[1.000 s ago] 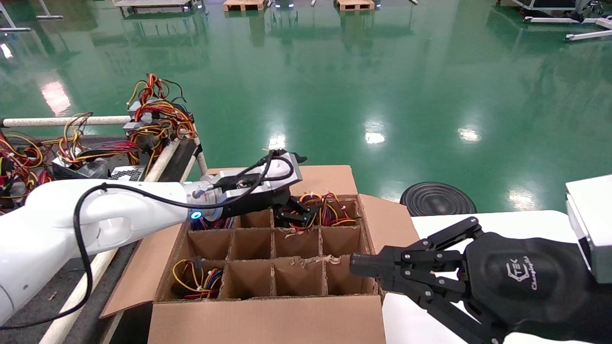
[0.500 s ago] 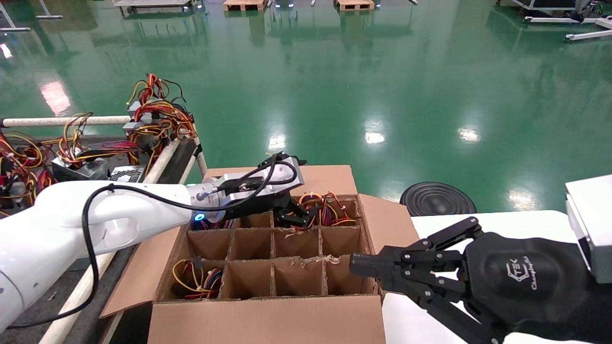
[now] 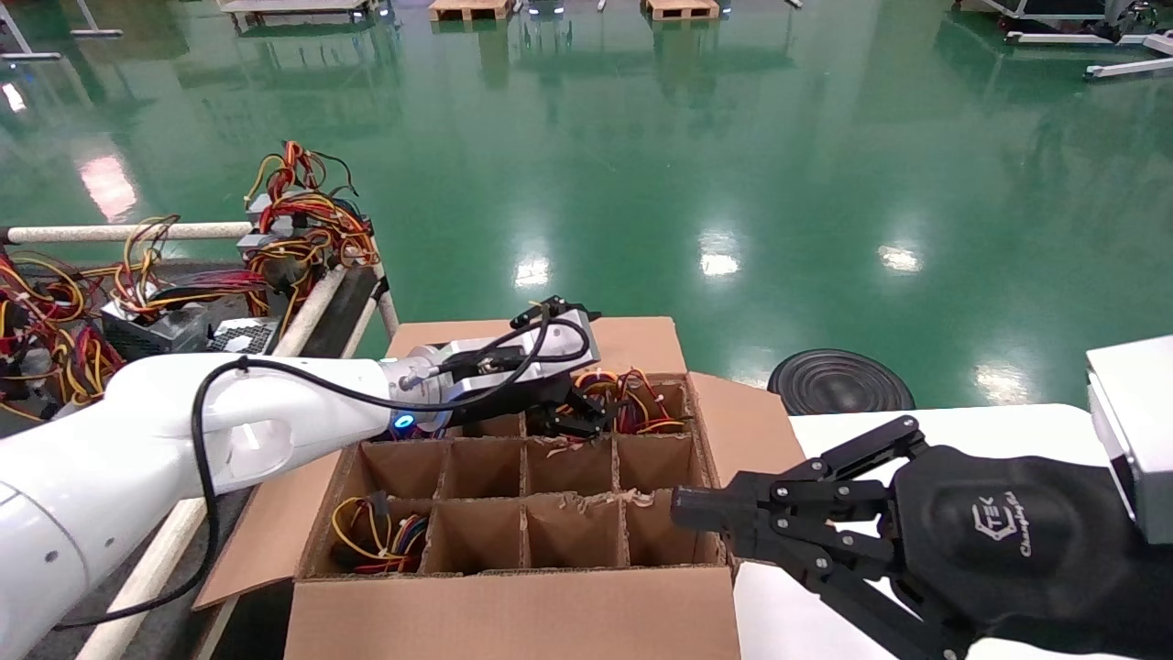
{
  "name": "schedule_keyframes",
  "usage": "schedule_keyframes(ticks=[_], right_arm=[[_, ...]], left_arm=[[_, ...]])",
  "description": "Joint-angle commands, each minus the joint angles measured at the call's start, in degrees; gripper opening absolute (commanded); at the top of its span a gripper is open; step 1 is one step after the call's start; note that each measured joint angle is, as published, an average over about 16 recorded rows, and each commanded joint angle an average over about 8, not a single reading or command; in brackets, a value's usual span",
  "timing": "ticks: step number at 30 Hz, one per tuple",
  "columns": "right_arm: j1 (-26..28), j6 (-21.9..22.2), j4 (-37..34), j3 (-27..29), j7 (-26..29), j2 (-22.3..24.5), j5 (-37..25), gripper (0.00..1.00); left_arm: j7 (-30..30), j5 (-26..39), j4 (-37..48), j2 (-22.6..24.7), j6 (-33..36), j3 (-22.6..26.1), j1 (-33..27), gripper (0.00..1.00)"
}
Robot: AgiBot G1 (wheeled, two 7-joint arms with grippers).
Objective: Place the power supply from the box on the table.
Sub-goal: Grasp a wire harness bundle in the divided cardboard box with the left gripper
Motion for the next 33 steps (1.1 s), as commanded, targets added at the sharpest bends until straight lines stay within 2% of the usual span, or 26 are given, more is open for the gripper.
schedule_keyframes(ticks=[1, 33], right_arm=[[0.0, 0.0, 0.0, 0.0, 0.0, 0.0, 0.0, 0.0], [0.0, 0.0, 0.0, 0.0, 0.0, 0.0, 0.0, 0.0]], left_arm=[[0.43, -0.57, 0.65, 0.36, 0.0, 0.3, -0.01, 1.0], [4.98, -4.83, 8.72, 4.49, 1.74, 2.26, 0.14, 1.0]])
